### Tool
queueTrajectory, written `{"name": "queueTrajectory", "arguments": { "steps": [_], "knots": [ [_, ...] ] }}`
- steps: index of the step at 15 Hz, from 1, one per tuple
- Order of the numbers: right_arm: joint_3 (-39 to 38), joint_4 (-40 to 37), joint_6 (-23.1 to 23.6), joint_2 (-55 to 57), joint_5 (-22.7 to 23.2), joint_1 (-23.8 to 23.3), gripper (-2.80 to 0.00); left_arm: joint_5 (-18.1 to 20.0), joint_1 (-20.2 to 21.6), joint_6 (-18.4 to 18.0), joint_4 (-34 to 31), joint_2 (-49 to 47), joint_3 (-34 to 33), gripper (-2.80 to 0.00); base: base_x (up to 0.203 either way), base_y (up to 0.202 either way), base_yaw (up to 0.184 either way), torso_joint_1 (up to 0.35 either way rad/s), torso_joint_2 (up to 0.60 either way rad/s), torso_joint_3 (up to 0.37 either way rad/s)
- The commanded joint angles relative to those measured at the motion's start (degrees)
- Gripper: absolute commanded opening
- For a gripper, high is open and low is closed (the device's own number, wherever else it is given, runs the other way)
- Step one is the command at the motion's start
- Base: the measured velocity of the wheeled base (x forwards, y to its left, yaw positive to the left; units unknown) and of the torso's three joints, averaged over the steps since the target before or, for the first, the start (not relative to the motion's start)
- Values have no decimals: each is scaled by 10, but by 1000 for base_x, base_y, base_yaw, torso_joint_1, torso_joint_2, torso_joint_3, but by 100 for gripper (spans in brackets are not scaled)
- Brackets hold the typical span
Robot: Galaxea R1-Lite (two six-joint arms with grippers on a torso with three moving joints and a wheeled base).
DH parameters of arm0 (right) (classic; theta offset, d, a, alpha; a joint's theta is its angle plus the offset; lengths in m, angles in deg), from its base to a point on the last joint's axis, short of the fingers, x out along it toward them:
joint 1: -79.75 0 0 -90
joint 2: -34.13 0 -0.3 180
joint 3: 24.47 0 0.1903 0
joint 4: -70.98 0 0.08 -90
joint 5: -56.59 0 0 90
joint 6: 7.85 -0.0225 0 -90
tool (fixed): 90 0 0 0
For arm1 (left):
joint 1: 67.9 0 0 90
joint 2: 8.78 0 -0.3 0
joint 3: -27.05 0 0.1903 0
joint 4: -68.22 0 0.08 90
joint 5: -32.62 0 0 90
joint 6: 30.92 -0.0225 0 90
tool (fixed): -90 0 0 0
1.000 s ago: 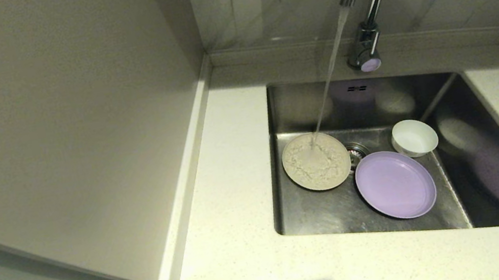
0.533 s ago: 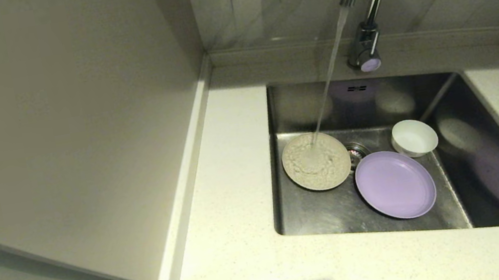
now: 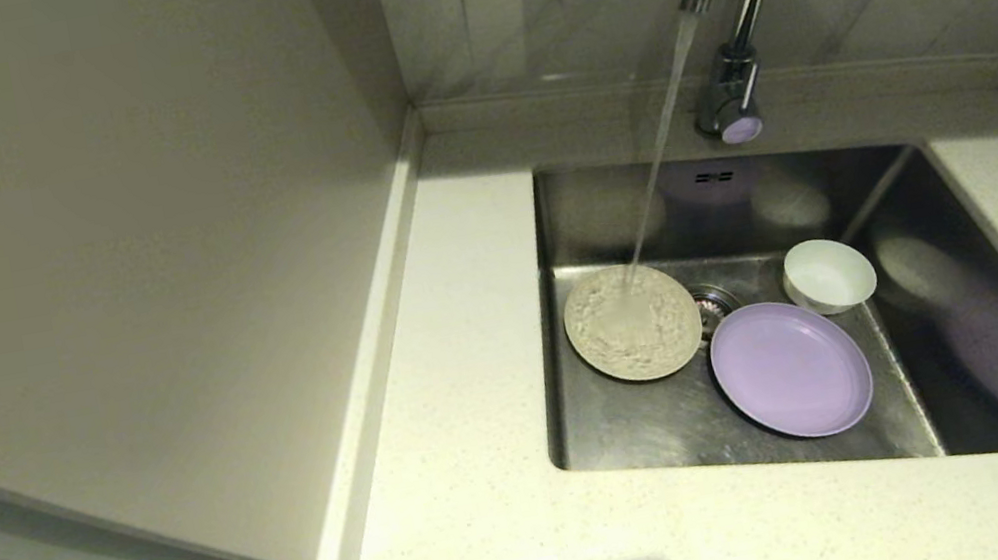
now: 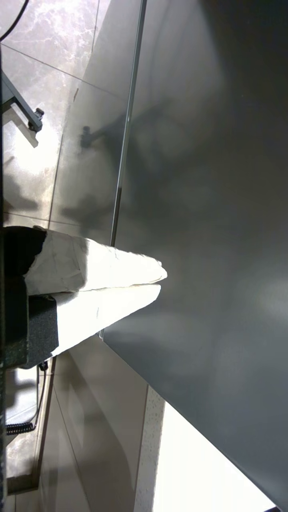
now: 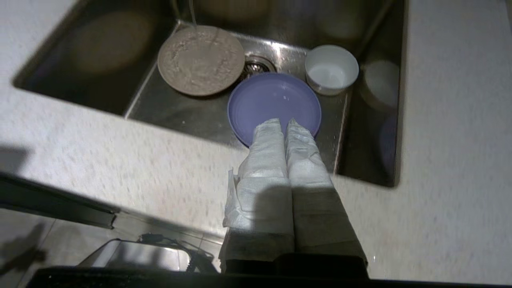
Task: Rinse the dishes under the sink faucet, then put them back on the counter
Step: Turn off the faucet
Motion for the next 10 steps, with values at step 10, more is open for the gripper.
{"name": "queueTrajectory", "arguments": {
  "steps": [10],
  "knots": [
    [380,-39,-40,433,99,-7,-280,0,0,0,0,1,0,-280,0,0,0,0,0,0]
  ]
}}
